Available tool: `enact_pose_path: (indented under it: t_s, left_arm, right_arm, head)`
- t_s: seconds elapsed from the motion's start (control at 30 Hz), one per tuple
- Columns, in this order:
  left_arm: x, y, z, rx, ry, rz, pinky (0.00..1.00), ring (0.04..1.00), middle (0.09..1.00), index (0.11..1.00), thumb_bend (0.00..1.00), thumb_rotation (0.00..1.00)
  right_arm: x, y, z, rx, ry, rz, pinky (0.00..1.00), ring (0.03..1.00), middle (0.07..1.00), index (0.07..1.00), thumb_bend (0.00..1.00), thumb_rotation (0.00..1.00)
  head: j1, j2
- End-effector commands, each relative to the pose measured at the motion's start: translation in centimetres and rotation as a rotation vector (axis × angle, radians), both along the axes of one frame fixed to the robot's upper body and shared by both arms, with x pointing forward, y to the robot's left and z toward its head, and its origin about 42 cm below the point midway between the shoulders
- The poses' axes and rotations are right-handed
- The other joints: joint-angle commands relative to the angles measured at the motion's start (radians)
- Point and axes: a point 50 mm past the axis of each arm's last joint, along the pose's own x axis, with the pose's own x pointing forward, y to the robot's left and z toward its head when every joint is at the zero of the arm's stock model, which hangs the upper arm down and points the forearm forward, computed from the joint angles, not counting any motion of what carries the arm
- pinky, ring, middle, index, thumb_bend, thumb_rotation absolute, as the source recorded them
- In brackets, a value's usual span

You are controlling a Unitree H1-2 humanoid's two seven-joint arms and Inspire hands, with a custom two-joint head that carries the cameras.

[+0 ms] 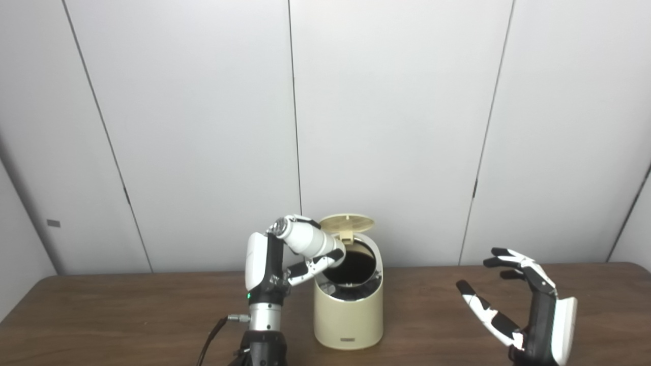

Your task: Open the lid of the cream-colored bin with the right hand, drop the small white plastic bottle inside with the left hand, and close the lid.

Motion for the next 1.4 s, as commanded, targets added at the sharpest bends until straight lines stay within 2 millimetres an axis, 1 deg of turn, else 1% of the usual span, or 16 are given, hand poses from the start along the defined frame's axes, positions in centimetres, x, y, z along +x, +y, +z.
enact_pose_path:
  t_s: [0.0, 0.07, 0.1, 0.23, 0.4, 0.5, 0.57, 0.6, 0.63, 0.67, 0.7, 0.73, 0.9, 1.1, 1.27, 1.37]
  left_arm:
    - [1.3, -0.8, 3.4, -0.014, -0.103, -0.009, 0.32, 0.403, 0.479, 0.519, 0.5, 0.0]
    - [1.4, -0.9, 3.3, -0.002, -0.106, -0.004, 0.31, 0.402, 0.48, 0.517, 0.5, 0.0]
    - [1.4, -0.9, 3.2, 0.004, -0.108, -0.002, 0.31, 0.402, 0.482, 0.516, 0.5, 0.0]
    - [1.5, -1.0, 3.1, 0.029, -0.115, 0.001, 0.3, 0.398, 0.483, 0.516, 0.5, 0.0]
    - [1.3, -1.1, 3.0, 0.033, -0.1, -0.029, 0.31, 0.401, 0.484, 0.512, 0.5, 0.0]
    - [1.2, -1.1, 2.8, 0.045, -0.075, -0.066, 0.33, 0.415, 0.497, 0.509, 0.5, 0.0]
    - [1.1, -1.0, 2.7, 0.051, -0.062, -0.082, 0.38, 0.452, 0.489, 0.491, 0.52, 0.0]
    - [1.1, -0.9, 2.6, 0.055, -0.058, -0.087, 0.39, 0.464, 0.495, 0.489, 0.52, 0.04]
    - [1.1, -0.9, 2.6, 0.058, -0.056, -0.091, 0.41, 0.475, 0.501, 0.495, 0.8, 0.17]
    - [1.1, -0.8, 2.6, 0.06, -0.053, -0.096, 0.41, 0.478, 0.504, 0.5, 0.9, 0.23]
    - [1.0, -0.8, 2.6, 0.063, -0.052, -0.099, 0.41, 0.482, 0.508, 0.505, 0.96, 0.29]
    - [1.0, -0.8, 2.5, 0.066, -0.051, -0.1, 0.42, 0.483, 0.511, 0.508, 0.98, 0.32]
    - [1.0, -0.7, 2.4, 0.095, -0.055, -0.101, 0.43, 0.493, 0.522, 0.523, 1.0, 0.44]
    - [1.0, -0.7, 2.3, 0.136, -0.065, -0.104, 0.46, 0.524, 0.547, 0.558, 1.0, 0.52]
    - [1.0, -0.7, 2.4, 0.154, -0.071, -0.107, 0.47, 0.539, 0.563, 0.571, 1.0, 0.53]
    - [1.0, -0.7, 2.4, 0.164, -0.079, -0.103, 0.46, 0.537, 0.563, 0.572, 1.0, 0.52]
  right_arm:
    - [0.2, 0.4, 2.0, 0.014, -0.1, 0.014, 0.5, 0.611, 0.643, 0.494, 0.48, 0.15]
    - [0.2, 0.5, 2.1, 0.015, -0.103, 0.014, 0.5, 0.612, 0.644, 0.494, 0.48, 0.15]
    - [0.3, 0.5, 2.1, 0.013, -0.104, 0.014, 0.48, 0.603, 0.637, 0.494, 0.48, 0.14]
    - [0.3, 0.5, 2.1, 0.013, -0.102, 0.019, 0.5, 0.612, 0.645, 0.494, 0.48, 0.14]
    - [0.3, 0.4, 2.1, 0.002, -0.1, 0.005, 0.49, 0.604, 0.641, 0.494, 0.48, 0.15]
    - [0.3, 0.5, 2.1, 0.005, -0.106, 0.009, 0.49, 0.604, 0.64, 0.494, 0.48, 0.15]
    - [0.3, 0.5, 2.1, 0.006, -0.104, 0.009, 0.49, 0.603, 0.639, 0.494, 0.48, 0.15]
    - [0.3, 0.5, 2.1, 0.005, -0.103, 0.007, 0.49, 0.602, 0.639, 0.494, 0.48, 0.15]
    - [0.3, 0.5, 2.1, 0.004, -0.102, 0.008, 0.49, 0.599, 0.638, 0.494, 0.48, 0.15]
    - [0.3, 0.5, 2.1, 0.002, -0.101, 0.006, 0.49, 0.6, 0.639, 0.494, 0.48, 0.15]
    - [0.4, 0.5, 2.1, 0.002, -0.101, 0.006, 0.49, 0.602, 0.64, 0.494, 0.48, 0.15]
    - [0.4, 0.5, 2.1, 0.002, -0.104, 0.008, 0.49, 0.603, 0.64, 0.494, 0.48, 0.15]
    - [0.5, 0.5, 2.2, 0.002, -0.1, -0.002, 0.49, 0.597, 0.635, 0.494, 0.48, 0.15]
    - [0.4, 0.5, 2.3, -0.023, -0.116, -0.009, 0.47, 0.59, 0.629, 0.494, 0.48, 0.15]
    - [0.4, 0.6, 2.4, -0.022, -0.125, -0.008, 0.45, 0.579, 0.623, 0.494, 0.48, 0.15]
    - [0.4, 0.6, 2.5, -0.025, -0.127, -0.011, 0.42, 0.548, 0.601, 0.494, 0.48, 0.15]
  head:
    - [-0.001, -0.001]
    - [-0.001, -0.001]
    - [-0.002, -0.001]
    - [-0.002, -0.002]
    - [-0.002, -0.001]
    - [-0.002, -0.001]
    - [-0.002, 0.0]
    - [-0.002, 0.0]
    - [-0.001, 0.0]
    - [-0.001, 0.0]
    - [-0.001, 0.0]
    - [-0.001, 0.0]
    - [-0.001, 0.0]
    - [0.0, -0.001]
    - [-0.002, -0.001]
    - [-0.002, -0.001]
